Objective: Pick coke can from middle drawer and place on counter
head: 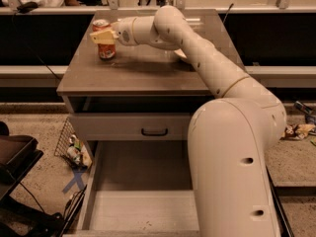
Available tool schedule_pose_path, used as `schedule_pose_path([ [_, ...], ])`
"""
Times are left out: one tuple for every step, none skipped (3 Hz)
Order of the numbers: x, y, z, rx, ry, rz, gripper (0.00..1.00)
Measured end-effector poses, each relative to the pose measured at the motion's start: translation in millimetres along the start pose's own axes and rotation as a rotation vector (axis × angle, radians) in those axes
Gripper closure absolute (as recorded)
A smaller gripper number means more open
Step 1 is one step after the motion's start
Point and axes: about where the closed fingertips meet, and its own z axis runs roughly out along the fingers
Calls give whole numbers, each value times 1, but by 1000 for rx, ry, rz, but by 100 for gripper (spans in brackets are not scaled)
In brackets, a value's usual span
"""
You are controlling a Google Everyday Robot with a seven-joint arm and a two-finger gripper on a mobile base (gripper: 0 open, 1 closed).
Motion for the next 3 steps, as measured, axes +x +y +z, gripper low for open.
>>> schedule_pose_path([
  [1, 2, 3, -5, 1, 1, 36],
  [1, 4, 6, -10, 2, 2, 12],
  [2, 6, 9, -14, 2, 2, 0],
])
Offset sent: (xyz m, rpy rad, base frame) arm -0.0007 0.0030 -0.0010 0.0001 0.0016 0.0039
